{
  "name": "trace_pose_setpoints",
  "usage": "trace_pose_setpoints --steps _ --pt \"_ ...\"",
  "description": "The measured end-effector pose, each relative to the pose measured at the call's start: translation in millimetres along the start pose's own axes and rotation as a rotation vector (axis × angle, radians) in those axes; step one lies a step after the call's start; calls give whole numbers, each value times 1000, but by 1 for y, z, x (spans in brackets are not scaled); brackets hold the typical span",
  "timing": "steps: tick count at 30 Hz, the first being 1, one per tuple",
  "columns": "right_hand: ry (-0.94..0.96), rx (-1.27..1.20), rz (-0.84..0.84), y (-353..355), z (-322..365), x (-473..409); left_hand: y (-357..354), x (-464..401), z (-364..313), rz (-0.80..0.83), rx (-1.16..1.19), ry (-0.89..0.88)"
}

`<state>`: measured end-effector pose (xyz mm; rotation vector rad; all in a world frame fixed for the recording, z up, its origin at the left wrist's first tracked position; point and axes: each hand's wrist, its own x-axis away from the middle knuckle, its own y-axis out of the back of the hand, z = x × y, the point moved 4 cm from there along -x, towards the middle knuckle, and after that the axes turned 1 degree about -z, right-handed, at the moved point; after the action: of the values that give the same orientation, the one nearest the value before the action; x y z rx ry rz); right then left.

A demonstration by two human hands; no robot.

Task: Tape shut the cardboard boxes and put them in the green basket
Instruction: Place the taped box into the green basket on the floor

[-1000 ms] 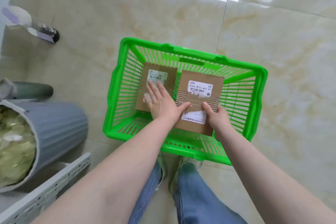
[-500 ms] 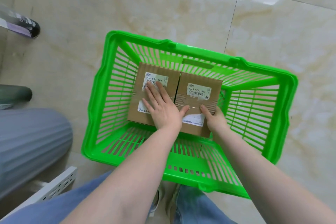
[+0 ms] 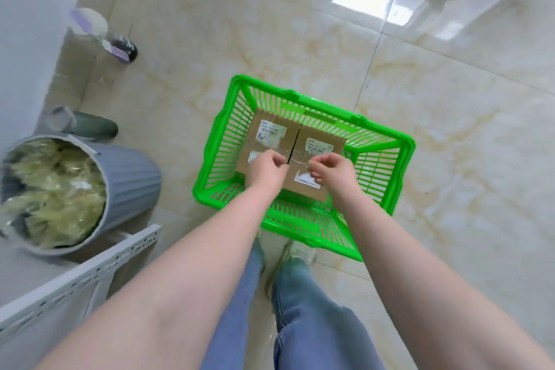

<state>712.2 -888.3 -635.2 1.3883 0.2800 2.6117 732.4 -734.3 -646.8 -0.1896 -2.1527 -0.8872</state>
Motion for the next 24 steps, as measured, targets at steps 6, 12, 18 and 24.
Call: trace_pose_setpoints --steps 6,12,18,24 --pt "87 3 268 2 90 147 113 136 -4 -1 668 133" --pt "198 158 585 -36 151 288 217 299 42 -227 1113 227" --pt "277 394 851 -110 158 421 258 450 114 -554 1527 272" --pt "322 597 1073 -190 123 550 276 565 189 -831 1773 256"
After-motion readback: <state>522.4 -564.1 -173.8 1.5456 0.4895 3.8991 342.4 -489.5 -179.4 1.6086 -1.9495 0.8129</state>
